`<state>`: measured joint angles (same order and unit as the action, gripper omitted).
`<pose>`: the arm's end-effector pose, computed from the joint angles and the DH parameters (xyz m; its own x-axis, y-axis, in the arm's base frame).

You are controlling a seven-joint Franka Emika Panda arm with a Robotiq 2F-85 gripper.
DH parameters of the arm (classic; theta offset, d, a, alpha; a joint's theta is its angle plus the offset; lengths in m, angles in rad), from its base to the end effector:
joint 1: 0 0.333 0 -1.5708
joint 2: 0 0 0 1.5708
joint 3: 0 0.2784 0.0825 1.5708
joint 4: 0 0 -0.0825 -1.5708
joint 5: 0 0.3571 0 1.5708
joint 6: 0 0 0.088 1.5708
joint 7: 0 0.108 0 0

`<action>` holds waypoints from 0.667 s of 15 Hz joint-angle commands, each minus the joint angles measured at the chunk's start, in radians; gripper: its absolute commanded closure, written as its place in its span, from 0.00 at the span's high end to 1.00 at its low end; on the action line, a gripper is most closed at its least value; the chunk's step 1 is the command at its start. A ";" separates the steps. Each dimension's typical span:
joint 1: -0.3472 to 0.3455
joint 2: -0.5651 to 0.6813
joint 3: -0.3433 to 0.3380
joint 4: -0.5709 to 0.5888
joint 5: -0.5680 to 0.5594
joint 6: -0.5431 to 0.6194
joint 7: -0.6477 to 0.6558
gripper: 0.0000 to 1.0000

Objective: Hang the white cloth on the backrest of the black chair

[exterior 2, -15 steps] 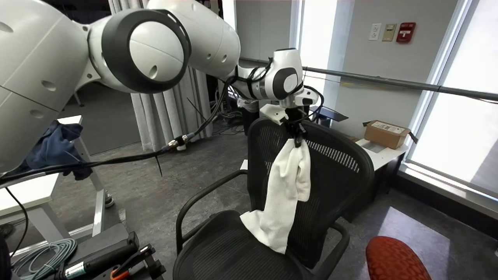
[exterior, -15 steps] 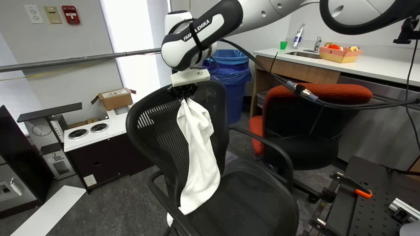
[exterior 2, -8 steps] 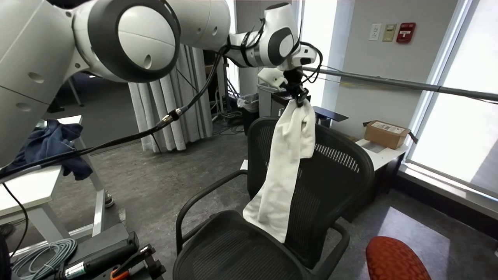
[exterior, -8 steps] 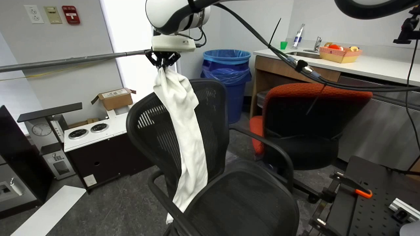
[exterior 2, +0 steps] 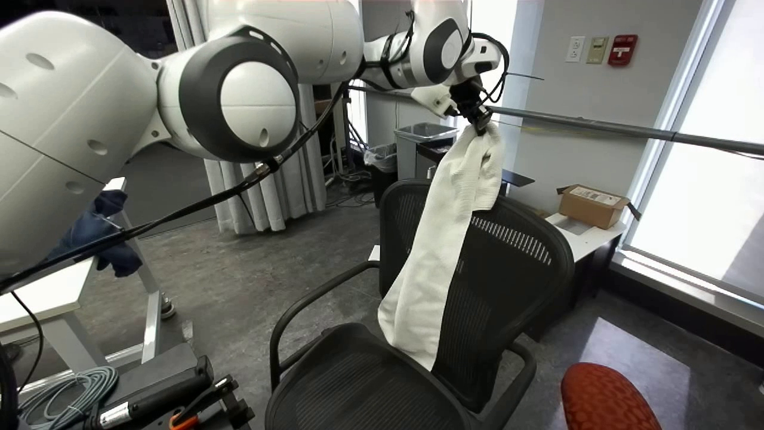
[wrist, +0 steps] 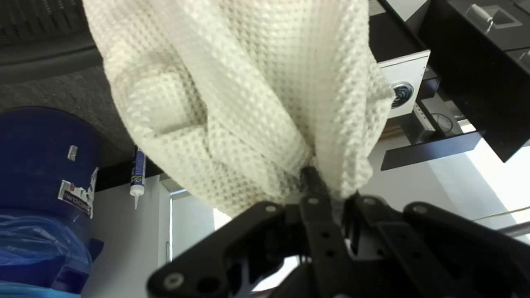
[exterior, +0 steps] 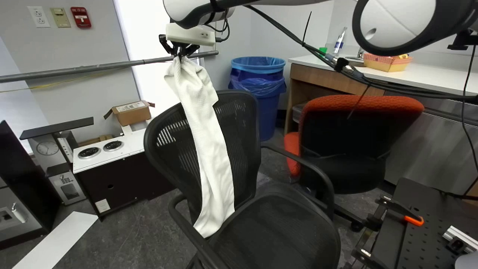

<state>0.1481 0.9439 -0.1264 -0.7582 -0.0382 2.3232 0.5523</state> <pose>0.7700 0.0661 0.4304 0.7239 -0.3944 0.5660 -0.3548 -0.9165 -0.1847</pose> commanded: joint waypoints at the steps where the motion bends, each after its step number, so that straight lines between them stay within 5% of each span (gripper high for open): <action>1: -0.008 0.147 -0.034 0.231 -0.014 -0.015 0.087 0.03; 10: -0.020 0.207 -0.051 0.266 0.007 -0.073 0.128 0.03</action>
<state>0.1436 1.1025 -0.1811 -0.5706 -0.0418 2.3007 0.6700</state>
